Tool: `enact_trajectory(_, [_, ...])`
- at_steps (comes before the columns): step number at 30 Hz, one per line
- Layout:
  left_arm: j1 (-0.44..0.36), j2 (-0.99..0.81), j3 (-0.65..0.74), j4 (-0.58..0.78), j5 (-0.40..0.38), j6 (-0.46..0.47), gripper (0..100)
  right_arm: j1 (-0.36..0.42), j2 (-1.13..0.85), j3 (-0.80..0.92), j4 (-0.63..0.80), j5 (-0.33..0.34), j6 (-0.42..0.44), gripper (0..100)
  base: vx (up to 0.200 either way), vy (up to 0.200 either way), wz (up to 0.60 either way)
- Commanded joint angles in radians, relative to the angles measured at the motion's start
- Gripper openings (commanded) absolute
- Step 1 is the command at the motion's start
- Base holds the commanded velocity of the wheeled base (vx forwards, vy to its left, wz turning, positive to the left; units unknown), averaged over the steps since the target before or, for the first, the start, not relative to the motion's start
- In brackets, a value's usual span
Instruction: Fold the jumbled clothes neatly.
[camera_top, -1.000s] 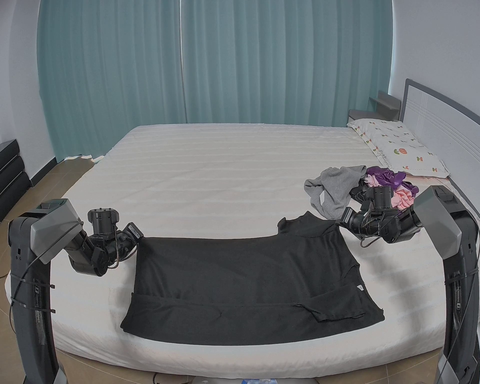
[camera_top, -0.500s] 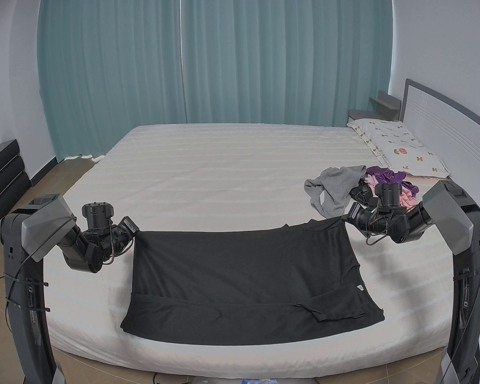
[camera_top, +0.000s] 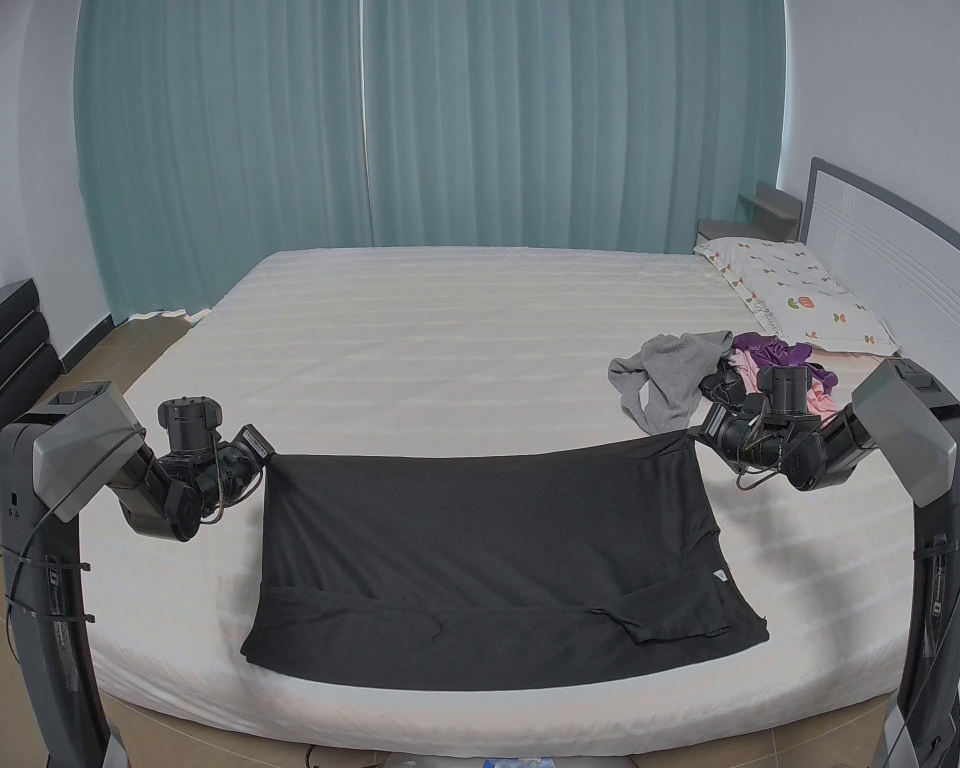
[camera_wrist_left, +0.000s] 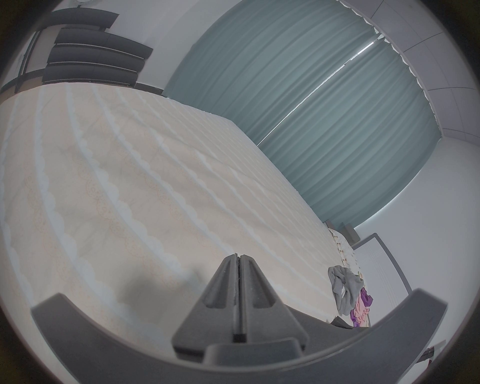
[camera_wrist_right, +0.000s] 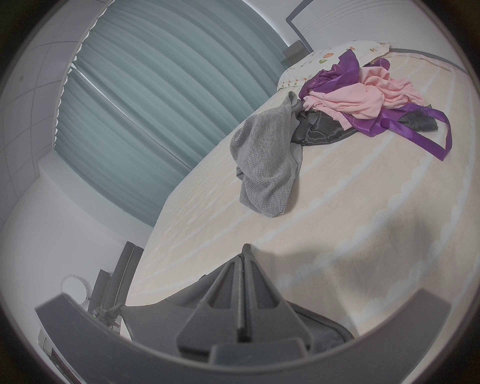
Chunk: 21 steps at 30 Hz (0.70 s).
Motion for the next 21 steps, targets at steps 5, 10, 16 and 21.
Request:
enact_trajectory(5, [-0.001,0.005,-0.002,-0.001,0.001,0.000,0,0.000,-0.005,-0.011,-0.001,-0.003,0.033,0,0.000,0.000,0.00])
enact_trajectory(10, [-0.001,0.003,0.001,-0.001,0.001,0.000,0,-0.001,-0.011,-0.004,-0.001,-0.005,0.033,0,0.000,0.000,0.00])
enact_trajectory(16, [-0.001,-0.024,0.044,-0.001,-0.003,0.004,0,-0.012,-0.042,0.049,0.006,0.006,0.033,0,0.000,0.000,0.00])
enact_trajectory(21, [-0.001,-0.058,0.079,-0.001,-0.009,-0.002,0,-0.019,-0.074,0.101,0.001,0.017,0.034,0,0.000,0.000,0.00])
